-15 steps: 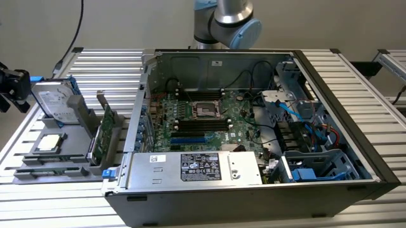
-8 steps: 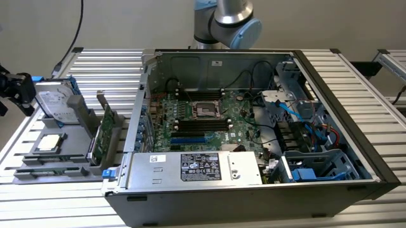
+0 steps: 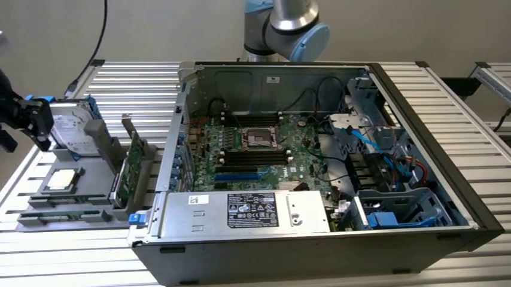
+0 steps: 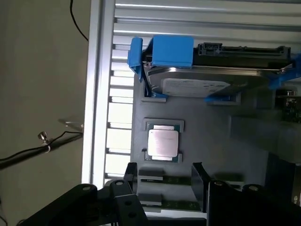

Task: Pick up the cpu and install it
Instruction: 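Reach for the cpu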

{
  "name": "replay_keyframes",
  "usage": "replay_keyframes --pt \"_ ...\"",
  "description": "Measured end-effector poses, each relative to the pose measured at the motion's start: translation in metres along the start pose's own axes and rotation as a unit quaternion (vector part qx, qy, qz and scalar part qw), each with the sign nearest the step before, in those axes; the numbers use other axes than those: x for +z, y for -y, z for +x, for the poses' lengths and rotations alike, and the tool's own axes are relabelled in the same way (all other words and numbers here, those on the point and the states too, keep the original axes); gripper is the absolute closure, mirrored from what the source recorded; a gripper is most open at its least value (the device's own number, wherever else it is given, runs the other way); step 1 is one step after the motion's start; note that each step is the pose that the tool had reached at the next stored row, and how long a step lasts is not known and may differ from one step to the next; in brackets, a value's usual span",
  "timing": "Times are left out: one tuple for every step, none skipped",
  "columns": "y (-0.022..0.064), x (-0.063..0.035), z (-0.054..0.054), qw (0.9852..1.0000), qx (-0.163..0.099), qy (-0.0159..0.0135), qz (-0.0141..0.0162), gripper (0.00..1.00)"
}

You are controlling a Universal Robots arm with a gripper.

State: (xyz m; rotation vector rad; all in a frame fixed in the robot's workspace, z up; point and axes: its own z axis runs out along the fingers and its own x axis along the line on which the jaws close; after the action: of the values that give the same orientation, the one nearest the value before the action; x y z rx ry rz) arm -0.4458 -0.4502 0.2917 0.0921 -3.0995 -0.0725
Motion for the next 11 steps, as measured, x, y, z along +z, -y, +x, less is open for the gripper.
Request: replay_keyframes --pt "0.0001 0.0018 -0.001 1.0 -0.002 0.0 0.0 0.42" --pt "0.0003 0.0038 -0.002 1.0 -0.003 0.0 0.0 0.42" --pt "0.0004 0.0057 -0.003 1.0 -0.004 0.0001 0.0 0.42" --pt "0.0004 0.0073 -0.003 1.0 -0.004 -0.0001 0.0001 0.42" --pt "0.0005 0.0091 -0.003 1.0 -0.005 -0.0001 0.0001 0.42" --pt "0.0007 0.0108 -0.004 1.0 -0.005 -0.0001 0.0002 0.42" --pt "0.0008 0.0126 -0.004 1.0 -0.005 -0.0002 0.0001 0.42" --pt "0.0009 0.0144 -0.004 1.0 -0.005 -0.0002 0.0002 0.42" --pt "0.0009 0.0162 -0.004 1.0 -0.005 -0.0002 0.0001 0.42" --pt "0.0011 0.0182 -0.004 1.0 -0.005 -0.0001 0.0001 0.42" --pt "0.0011 0.02 -0.004 1.0 -0.005 -0.0001 0.0001 0.42"
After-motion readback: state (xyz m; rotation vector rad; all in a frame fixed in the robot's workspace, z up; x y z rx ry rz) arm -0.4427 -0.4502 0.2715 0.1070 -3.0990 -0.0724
